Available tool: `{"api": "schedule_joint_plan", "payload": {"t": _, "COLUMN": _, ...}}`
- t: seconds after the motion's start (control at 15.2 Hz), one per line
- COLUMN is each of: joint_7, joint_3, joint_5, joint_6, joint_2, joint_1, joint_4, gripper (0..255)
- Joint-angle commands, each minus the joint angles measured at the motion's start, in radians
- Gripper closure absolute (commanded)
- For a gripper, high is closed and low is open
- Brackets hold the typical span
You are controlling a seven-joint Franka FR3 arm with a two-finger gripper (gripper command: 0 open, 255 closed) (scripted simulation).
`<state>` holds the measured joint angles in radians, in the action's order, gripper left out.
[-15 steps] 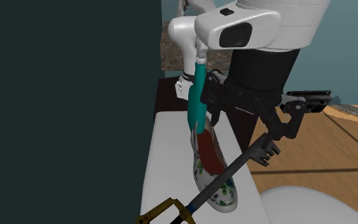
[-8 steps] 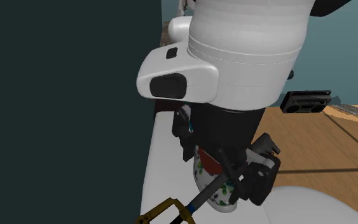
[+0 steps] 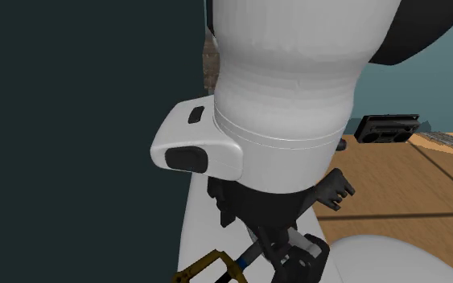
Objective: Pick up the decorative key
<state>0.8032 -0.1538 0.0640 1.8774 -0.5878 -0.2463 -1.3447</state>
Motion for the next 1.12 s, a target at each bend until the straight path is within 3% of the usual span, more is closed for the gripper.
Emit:
{"api": "schedule_joint_plan", "payload": {"t": 0.0, "joint_7": -0.001, "joint_3": 0.001, "joint_5": 0.002, "joint_6": 0.033, "joint_2": -0.010, "joint_1": 0.000, "joint_4": -0.022, "gripper": 0}}
{"api": "schedule_joint_plan", "payload": {"t": 0.13, "joint_7": -0.001, "joint_3": 0.001, "joint_5": 0.002, "joint_6": 0.033, "joint_2": -0.010, "joint_1": 0.000, "joint_4": -0.022, "gripper": 0}}
{"api": "schedule_joint_plan", "payload": {"t": 0.2, "joint_7": -0.001, "joint_3": 0.001, "joint_5": 0.002, "joint_6": 0.032, "joint_2": -0.009, "joint_1": 0.000, "joint_4": -0.023, "gripper": 255}}
{"api": "schedule_joint_plan", "payload": {"t": 0.79, "joint_7": -0.001, "joint_3": 0.001, "joint_5": 0.002, "joint_6": 0.033, "joint_2": -0.010, "joint_1": 0.000, "joint_4": -0.022, "gripper": 255}}
{"api": "schedule_joint_plan", "payload": {"t": 1.06, "joint_7": 0.000, "joint_3": -0.001, "joint_5": 0.000, "joint_6": -0.014, "joint_2": 0.003, "joint_1": -0.001, "joint_4": 0.011, "gripper": 255}}
